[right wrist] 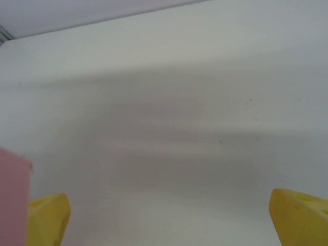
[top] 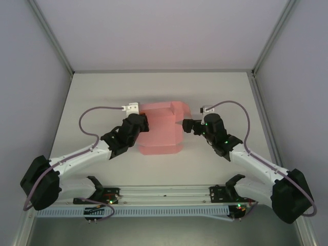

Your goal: Assemble paper box

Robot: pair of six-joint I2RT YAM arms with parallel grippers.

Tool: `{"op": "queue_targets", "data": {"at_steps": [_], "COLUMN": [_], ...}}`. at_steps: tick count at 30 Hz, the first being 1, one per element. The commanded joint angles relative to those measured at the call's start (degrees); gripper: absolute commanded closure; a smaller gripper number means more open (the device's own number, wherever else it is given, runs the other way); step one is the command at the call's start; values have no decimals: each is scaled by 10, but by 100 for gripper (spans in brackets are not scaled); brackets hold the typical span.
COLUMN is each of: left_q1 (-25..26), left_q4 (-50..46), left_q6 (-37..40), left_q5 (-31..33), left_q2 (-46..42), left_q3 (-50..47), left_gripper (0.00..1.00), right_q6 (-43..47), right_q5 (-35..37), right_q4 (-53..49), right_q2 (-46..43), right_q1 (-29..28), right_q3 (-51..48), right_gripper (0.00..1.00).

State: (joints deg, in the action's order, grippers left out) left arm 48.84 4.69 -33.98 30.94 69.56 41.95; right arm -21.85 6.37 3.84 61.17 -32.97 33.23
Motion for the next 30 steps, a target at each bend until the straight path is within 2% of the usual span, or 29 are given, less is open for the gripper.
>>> {"op": "queue_targets", "data": {"at_steps": [1, 6, 12, 19, 21, 26, 30], "left_q1": [-3, -3, -3, -3, -3, -3, -3], "left_q4": [11, 16, 18, 33, 34, 32, 30], "left_q6": [14, 13, 6, -8, -11, -14, -18], "left_q5": [-9, -11, -14, -23, -24, -22, -13], "left_q2": [3, 11, 18, 15, 16, 10, 4], "left_q3": [5, 5, 9, 4, 4, 1, -4], "left_gripper": [100, 100, 100, 100, 100, 100, 100], "right_q6": [32, 50, 43, 16, 29, 41, 34], "right_q5": [-27, -46, -116, -128, -101, 20, 33], "right_q4": [38, 43, 71, 123, 114, 77, 83], "right_q2": [10, 18, 48, 113, 130, 150, 136], "right_q1": [3, 3, 2, -13, -32, -62, -63], "right_q3": [36, 48, 54, 61, 74, 87, 75], "right_gripper": [0, 0, 0, 0, 0, 0, 0]}}
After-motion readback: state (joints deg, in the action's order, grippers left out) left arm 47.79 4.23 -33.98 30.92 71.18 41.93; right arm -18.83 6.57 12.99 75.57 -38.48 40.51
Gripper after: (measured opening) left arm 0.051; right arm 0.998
